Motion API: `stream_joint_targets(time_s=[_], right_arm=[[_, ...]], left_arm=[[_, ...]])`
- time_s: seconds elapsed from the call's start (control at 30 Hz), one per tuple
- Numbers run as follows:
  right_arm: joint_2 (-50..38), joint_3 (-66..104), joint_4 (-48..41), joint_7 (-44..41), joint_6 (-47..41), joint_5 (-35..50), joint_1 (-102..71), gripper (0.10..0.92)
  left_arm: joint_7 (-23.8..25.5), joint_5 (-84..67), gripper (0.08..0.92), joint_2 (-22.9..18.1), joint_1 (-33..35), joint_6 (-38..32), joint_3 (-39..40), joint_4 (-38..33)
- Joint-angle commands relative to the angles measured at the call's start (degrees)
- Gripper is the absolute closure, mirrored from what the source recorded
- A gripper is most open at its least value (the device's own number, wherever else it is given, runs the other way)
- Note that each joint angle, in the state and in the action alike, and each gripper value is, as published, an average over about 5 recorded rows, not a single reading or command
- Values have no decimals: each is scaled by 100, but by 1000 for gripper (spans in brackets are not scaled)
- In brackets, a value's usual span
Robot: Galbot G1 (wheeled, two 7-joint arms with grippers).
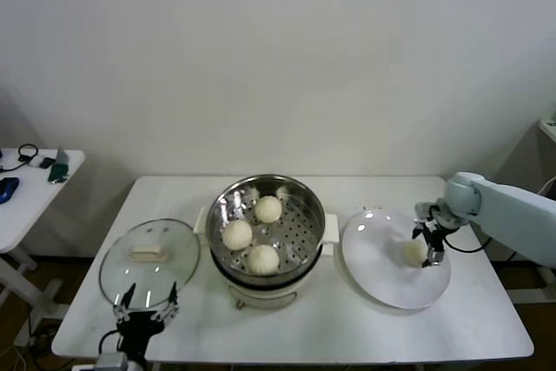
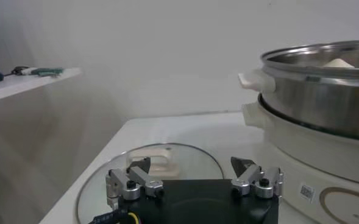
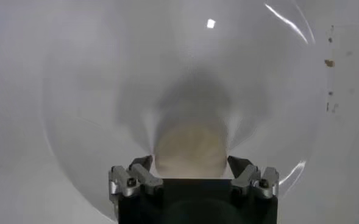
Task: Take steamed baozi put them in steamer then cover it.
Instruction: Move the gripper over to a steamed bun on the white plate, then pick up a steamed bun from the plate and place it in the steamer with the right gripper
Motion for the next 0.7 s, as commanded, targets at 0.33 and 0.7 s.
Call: stream_joint_targets(time_s=[0.33,0.7], right_arm=[[-51,-422,275,-143,32,176,704,354],[417,-2478,1875,-386,-373,2364,4507,372]], left_arm=[[-1,0,177,-7,-8,-1,25,-20],[3,-43,177,47,-76,52,21,-48]])
